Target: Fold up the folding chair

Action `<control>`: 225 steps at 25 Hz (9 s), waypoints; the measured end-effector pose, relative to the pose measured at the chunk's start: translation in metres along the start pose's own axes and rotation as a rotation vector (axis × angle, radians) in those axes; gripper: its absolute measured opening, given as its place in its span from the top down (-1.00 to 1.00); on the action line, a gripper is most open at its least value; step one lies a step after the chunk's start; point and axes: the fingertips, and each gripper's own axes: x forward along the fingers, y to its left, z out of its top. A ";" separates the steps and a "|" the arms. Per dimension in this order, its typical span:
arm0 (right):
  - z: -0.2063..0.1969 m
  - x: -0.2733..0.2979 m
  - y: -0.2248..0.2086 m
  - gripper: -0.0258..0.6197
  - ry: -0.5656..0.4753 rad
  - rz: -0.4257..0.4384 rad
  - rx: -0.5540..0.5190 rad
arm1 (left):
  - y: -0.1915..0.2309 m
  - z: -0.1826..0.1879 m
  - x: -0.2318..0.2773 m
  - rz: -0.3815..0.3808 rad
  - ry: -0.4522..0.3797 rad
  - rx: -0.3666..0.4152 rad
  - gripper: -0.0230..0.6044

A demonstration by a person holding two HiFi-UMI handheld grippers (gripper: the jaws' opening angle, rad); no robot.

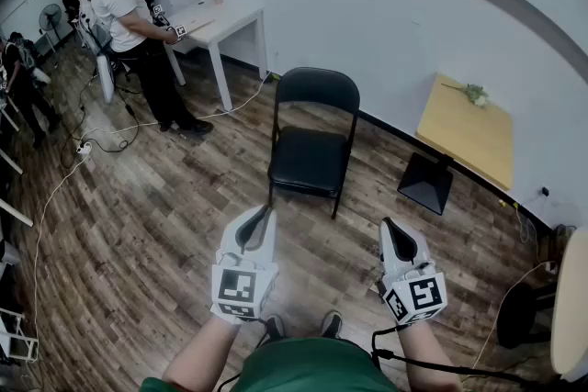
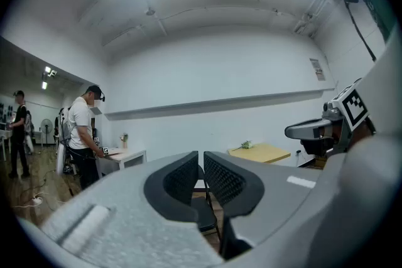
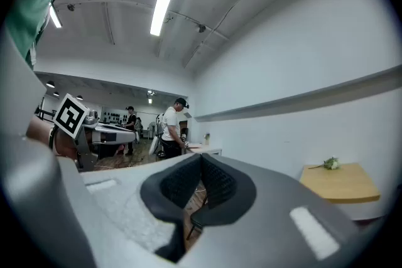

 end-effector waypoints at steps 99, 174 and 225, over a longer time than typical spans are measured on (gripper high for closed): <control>-0.142 0.467 -0.377 0.91 0.226 0.398 0.194 | 0.065 -0.141 0.448 0.390 0.269 -0.376 0.82; -0.368 0.816 -0.392 0.41 0.755 0.857 0.041 | -0.012 -0.769 0.510 0.599 0.217 -1.665 -0.35; -0.172 0.646 -0.316 0.52 0.572 0.879 -0.077 | 0.048 -0.407 0.708 0.690 0.248 -1.627 0.09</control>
